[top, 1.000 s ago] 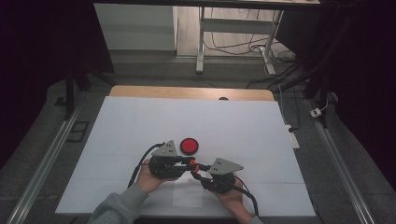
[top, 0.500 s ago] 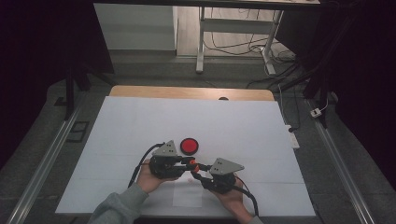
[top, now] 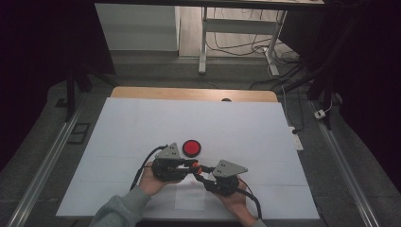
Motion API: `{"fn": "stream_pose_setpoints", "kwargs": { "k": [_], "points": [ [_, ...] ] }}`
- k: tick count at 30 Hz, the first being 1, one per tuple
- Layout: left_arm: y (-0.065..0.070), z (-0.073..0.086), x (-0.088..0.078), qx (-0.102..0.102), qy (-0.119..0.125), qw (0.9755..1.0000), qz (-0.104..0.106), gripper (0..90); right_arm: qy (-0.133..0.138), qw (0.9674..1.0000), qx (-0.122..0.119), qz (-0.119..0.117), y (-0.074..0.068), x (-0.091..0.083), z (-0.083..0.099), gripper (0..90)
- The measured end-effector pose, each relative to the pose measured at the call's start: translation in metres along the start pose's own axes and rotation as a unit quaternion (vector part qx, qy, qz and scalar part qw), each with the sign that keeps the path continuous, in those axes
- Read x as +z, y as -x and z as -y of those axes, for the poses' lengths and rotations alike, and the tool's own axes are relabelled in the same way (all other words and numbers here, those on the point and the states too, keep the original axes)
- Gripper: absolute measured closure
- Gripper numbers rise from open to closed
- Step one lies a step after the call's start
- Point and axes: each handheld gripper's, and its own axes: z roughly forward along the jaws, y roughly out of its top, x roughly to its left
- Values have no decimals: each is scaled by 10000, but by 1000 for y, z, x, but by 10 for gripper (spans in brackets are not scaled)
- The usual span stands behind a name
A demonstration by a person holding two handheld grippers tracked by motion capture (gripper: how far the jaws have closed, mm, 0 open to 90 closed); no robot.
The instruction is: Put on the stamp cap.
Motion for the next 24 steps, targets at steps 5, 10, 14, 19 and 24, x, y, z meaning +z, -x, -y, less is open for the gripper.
{"fn": "stream_pose_setpoints", "kwargs": {
  "k": [5, 10, 14, 19, 24],
  "points": [
    [0, 0, 0, 3, -1, 10000, -15, 720, 25, 10000, 25, -9, 0, 0, 0, 646],
    [0, 1, 1, 1, -8, 10000, -9, 720, 52, 10000, 34, -13, 0, 0, 0, 646],
    [0, 1, 1, 3, -1, 10000, -10, 720, 71, 10000, 36, -9, 0, -1, 0, 646],
    [0, 1, 1, -6, 4, 10000, 0, 721, 72, 10000, 9, 9, -1, -1, 0, 646],
    [-1, 1, 2, -26, 20, 10000, 17, 722, 59, 10000, -22, 30, -1, -1, -1, 647]
  ]
}}
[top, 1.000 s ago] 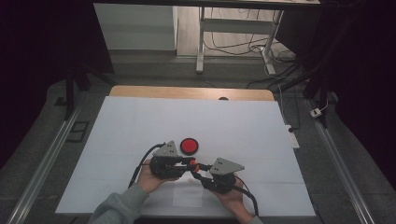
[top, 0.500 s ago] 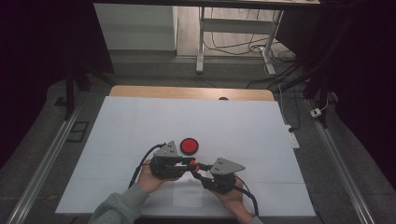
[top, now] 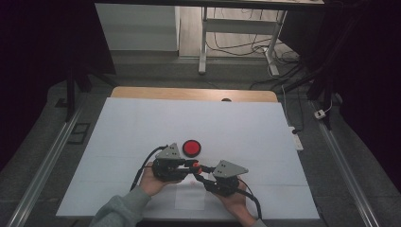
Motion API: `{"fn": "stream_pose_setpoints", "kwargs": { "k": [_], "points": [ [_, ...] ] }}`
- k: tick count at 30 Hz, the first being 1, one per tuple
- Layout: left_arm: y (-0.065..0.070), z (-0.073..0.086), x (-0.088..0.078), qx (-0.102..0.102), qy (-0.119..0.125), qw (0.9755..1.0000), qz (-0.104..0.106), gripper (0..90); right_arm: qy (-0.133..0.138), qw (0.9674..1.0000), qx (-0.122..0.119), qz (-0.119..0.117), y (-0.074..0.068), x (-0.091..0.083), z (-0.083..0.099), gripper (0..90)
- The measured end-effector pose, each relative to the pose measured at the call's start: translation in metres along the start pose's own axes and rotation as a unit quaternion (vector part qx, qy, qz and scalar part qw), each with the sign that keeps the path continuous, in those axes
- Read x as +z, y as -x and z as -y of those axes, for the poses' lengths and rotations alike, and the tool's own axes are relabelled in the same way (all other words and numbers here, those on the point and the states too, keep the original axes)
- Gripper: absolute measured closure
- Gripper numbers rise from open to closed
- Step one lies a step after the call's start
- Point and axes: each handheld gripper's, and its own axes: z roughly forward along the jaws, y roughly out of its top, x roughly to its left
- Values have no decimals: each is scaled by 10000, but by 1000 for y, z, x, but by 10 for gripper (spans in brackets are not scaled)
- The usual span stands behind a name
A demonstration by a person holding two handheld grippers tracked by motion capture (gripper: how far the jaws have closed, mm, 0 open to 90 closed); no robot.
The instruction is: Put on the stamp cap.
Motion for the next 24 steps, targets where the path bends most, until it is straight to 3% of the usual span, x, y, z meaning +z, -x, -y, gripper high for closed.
{"fn": "stream_pose_setpoints", "kwargs": {
  "k": [19, 24],
  "points": [
    [0, 1, -1, -34, 83, 10000, 40, 725, 19, 9999, -77, 104, -3, -1, -2, 651],
    [2, 3, 2, -39, 136, 9999, -33, 726, -5, 9999, -14, 111, -2, -2, -2, 651]
  ]
}}
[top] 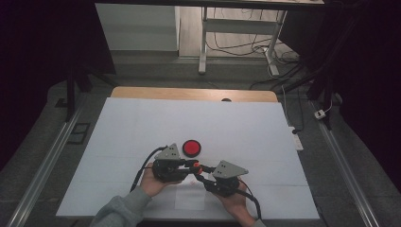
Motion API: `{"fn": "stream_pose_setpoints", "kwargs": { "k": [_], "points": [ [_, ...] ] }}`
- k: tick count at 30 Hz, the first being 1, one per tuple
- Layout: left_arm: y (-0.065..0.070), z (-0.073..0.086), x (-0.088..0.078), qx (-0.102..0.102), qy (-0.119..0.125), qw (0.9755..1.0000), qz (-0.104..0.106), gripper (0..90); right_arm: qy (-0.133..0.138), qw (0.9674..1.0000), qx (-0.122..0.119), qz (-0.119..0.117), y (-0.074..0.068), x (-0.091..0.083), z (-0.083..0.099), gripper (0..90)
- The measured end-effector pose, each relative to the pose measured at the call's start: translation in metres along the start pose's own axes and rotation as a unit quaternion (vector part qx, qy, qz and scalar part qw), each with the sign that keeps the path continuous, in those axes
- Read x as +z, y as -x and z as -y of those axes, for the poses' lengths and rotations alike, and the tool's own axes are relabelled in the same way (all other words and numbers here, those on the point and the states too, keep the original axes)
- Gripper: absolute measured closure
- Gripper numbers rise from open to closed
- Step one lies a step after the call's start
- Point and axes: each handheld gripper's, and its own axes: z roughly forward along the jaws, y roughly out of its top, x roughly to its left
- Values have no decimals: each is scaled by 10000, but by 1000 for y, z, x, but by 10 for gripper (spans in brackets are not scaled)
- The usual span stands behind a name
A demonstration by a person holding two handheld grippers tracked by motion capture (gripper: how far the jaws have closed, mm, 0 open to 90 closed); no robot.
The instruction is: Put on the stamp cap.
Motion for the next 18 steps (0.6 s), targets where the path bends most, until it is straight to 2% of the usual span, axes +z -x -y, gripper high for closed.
{"fn": "stream_pose_setpoints", "kwargs": {
  "k": [6, 11, 18],
  "points": [
    [6, 1, 2, 138, -22, 9997, -196, 727, -55, 10000, 29, -13, 0, 1, 1, 651],
    [8, 1, 3, 189, -1, 9995, -264, 727, -35, 9999, 119, -52, 2, 0, 1, 650],
    [8, 0, 4, 233, -91, 9993, -295, 725, -111, 9999, 47, -23, 1, 1, 1, 648]
  ]
}}
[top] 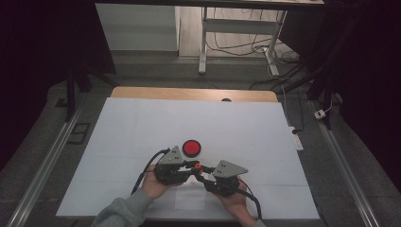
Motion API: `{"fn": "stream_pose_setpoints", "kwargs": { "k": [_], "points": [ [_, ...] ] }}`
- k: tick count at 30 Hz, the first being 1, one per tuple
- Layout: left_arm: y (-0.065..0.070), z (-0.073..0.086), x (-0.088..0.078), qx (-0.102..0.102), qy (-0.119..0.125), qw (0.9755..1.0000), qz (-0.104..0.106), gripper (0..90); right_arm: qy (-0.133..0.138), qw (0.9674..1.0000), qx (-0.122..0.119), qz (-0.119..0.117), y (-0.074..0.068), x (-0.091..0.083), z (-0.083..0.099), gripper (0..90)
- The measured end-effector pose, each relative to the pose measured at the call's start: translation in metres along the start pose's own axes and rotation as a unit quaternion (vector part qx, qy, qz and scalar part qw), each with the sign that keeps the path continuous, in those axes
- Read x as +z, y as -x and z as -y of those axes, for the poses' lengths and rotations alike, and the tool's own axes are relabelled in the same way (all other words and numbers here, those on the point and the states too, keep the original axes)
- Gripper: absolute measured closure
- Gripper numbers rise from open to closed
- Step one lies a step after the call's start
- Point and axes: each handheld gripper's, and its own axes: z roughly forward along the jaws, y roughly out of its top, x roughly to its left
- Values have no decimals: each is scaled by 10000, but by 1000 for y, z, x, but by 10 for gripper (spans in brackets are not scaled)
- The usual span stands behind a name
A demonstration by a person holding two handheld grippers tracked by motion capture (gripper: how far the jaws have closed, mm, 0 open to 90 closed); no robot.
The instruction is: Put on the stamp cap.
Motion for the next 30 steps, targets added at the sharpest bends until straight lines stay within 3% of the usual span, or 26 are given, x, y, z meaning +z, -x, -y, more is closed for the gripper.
{"fn": "stream_pose_setpoints", "kwargs": {
  "k": [20, 30],
  "points": [
    [-1, -1, -1, -68, 111, 9999, 43, 724, 58, 10000, -36, -22, 2, -1, 0, 633],
    [-3, -1, -5, -122, 240, 9996, 43, 724, 30, 10000, -7, 7, 4, -2, 0, 574]
  ]
}}
